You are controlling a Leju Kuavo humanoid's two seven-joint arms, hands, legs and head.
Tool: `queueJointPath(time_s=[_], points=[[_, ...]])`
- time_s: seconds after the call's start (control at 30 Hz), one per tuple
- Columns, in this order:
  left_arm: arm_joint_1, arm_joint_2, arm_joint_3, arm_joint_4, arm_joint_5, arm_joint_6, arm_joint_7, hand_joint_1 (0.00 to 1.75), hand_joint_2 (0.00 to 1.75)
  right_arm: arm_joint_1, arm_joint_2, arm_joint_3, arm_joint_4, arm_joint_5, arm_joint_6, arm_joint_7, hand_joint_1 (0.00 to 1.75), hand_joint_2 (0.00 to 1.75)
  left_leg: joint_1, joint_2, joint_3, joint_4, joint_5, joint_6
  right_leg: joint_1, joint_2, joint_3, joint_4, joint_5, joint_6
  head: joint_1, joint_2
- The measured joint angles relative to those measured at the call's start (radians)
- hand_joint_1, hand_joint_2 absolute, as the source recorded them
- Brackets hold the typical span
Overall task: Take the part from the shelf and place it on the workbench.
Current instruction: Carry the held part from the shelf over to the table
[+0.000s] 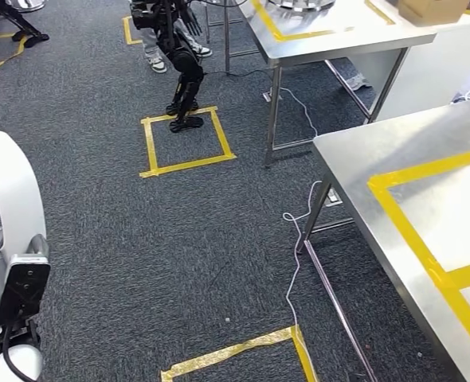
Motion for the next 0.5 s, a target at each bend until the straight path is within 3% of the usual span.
queueJointPath(time_s=[0.07, 0.13, 0.17, 0.23, 0.27, 0.3, 0.37, 0.4, 0.43, 0.5], points=[[0.000, -0.001, 0.005, -0.001, 0.001, -0.003, -0.003, 1.75, 1.75, 0.000, 0.001, 0.000, 0.000, -0.001, 0.000, -0.002, 0.00, 0.00, 0.003, 0.001, 0.004, 0.000, -0.005, -0.010, -0.001, 0.018, -0.002, -0.003, 0.002, -0.012, 0.000, 0.000], [0.001, -0.001, 0.008, -0.002, -0.001, -0.004, -0.006, 1.75, 1.75, -0.001, 0.001, -0.001, 0.000, -0.001, 0.000, -0.002, 0.00, 0.00, 0.006, -0.035, -0.015, 0.047, -0.039, -0.020, -0.005, 0.037, 0.001, -0.008, 0.004, -0.022, -0.003, 0.000], [0.001, -0.001, 0.010, -0.002, -0.003, -0.005, -0.008, 1.75, 1.75, -0.003, 0.002, -0.001, 0.000, -0.001, 0.000, 0.000, 0.00, 0.00, 0.007, -0.057, -0.042, 0.101, -0.069, -0.023, -0.007, 0.046, 0.001, -0.008, 0.005, -0.026, -0.006, 0.000], [0.001, -0.001, 0.012, -0.003, -0.009, -0.007, -0.011, 1.75, 1.75, -0.005, 0.002, -0.001, 0.000, 0.000, -0.001, 0.010, 0.00, 0.00, 0.008, -0.075, -0.111, 0.234, -0.124, -0.025, -0.008, 0.068, 0.001, -0.008, 0.005, -0.031, -0.009, 0.000], [0.001, -0.001, 0.012, -0.003, -0.012, -0.009, -0.011, 1.75, 1.75, -0.004, 0.003, -0.001, 0.000, 0.001, -0.001, 0.017, 0.00, 0.00, 0.008, -0.077, -0.134, 0.272, -0.130, -0.025, -0.008, 0.081, 0.001, -0.008, 0.005, -0.032, -0.010, 0.000], [0.001, -0.001, 0.012, -0.003, -0.014, -0.011, -0.012, 1.75, 1.75, -0.003, 0.003, -0.001, 0.000, 0.002, -0.001, 0.023, 0.00, 0.00, 0.008, -0.078, -0.142, 0.278, -0.116, -0.024, -0.008, 0.094, 0.002, -0.008, 0.005, -0.031, -0.010, 0.000], [0.001, -0.001, 0.012, -0.003, -0.016, -0.014, -0.012, 1.75, 1.75, -0.001, 0.003, -0.002, 0.000, 0.002, -0.001, 0.029, 0.00, 0.00, 0.011, -0.092, -0.106, 0.185, -0.045, -0.022, -0.011, 0.122, 0.003, -0.008, 0.007, -0.027, -0.010, 0.000], [0.001, -0.001, 0.012, -0.003, -0.016, -0.014, -0.012, 1.75, 1.75, -0.001, 0.003, -0.002, 0.000, 0.003, -0.001, 0.030, 0.00, 0.00, 0.014, -0.119, -0.077, 0.120, -0.011, -0.021, -0.011, 0.135, 0.001, -0.006, 0.008, -0.023, -0.011, 0.000], [0.000, -0.001, 0.012, -0.003, -0.016, -0.015, -0.013, 1.75, 1.75, -0.002, 0.003, -0.003, 0.000, 0.003, -0.001, 0.033, 0.00, 0.00, 0.017, -0.143, -0.053, 0.064, 0.009, -0.020, -0.011, 0.149, -0.003, -0.004, 0.008, -0.017, -0.012, 0.000], [-0.001, -0.001, 0.012, -0.003, -0.014, -0.019, -0.016, 1.75, 1.75, -0.002, 0.003, -0.003, 0.000, 0.007, -0.004, 0.047, 0.00, 0.00, 0.020, -0.173, -0.034, 0.016, 0.016, -0.013, -0.012, 0.171, -0.012, -0.003, 0.012, -0.003, -0.014, 0.000]])
